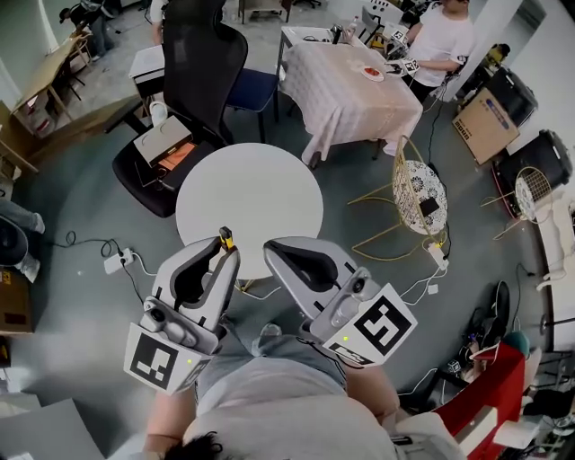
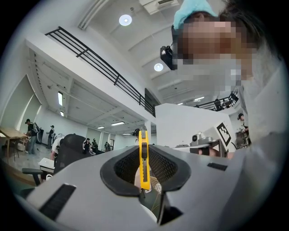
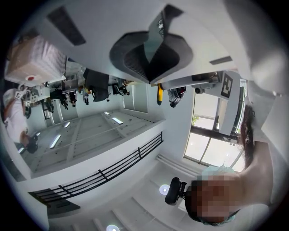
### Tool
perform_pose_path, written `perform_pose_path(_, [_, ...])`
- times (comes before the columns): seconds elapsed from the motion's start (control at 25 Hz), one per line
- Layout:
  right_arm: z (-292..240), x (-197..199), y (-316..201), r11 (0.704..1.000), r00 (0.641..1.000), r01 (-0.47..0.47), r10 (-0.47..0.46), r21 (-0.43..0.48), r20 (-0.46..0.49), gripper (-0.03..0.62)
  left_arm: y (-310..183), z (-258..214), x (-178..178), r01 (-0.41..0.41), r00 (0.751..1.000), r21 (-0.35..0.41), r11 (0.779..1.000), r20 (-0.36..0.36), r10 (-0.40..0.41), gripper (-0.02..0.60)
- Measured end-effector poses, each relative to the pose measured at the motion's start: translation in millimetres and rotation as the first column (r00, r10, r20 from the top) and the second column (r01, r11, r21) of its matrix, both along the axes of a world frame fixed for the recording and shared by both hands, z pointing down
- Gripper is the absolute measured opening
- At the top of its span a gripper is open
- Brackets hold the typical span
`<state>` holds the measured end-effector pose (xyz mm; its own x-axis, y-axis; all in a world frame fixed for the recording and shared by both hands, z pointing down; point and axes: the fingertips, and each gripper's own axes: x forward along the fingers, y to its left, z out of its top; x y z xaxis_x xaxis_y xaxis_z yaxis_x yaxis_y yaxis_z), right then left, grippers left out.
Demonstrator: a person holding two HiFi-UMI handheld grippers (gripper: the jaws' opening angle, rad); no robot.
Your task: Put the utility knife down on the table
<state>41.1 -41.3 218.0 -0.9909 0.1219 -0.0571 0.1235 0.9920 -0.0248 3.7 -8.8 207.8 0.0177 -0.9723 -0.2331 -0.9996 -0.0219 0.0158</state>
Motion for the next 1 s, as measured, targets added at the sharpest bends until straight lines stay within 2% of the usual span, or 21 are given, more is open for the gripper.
perform_pose_path(0.2, [0.8, -26.0, -15.1, 0.998, 0.998, -0.063, 0.063, -0.008, 0.004, 0.007, -15.3, 4.5, -26.1, -0.062, 0.998, -0.011, 0.998, -0.005, 0.062, 0.067])
perform_pose_path(0.44, [0.9, -72.5, -25.9, 0.988, 0.988, -0.154, 0.154, -0.018, 0.001, 0.008, -30.1, 4.0, -74.5, -0.151, 0.989, -0.02, 0.988, -0.005, 0.151, 0.067])
perform_pose_path(0.56, [-0.9, -96.2, -32.4, 0.979, 0.979, -0.204, 0.204, -0.02, 0.003, 0.008, -39.6, -13.0, -95.9, -0.217, 0.976, 0.047, 0.975, 0.001, 0.217, 0.067])
perform_pose_path(0.6, [-0.5, -104.4, -34.2, 0.975, 0.975, -0.222, 0.222, -0.02, 0.001, 0.008, -41.9, -12.5, -104.1, -0.235, 0.972, 0.046, 0.971, 0.004, 0.235, 0.067])
perform_pose_path(0.8, [2.9, -138.0, -45.2, 0.95, 0.95, -0.313, 0.313, -0.017, -0.001, 0.008, -52.2, 8.3, -141.0, -0.302, 0.953, -0.035, 0.953, 0.004, 0.303, 0.067])
perform_pose_path(1.0, [11.1, -160.4, -54.8, 0.916, 0.916, -0.4, 0.401, -0.017, 0.007, 0.008, -65.3, 15.3, -166.2, -0.379, 0.925, -0.042, 0.924, 0.011, 0.38, 0.067])
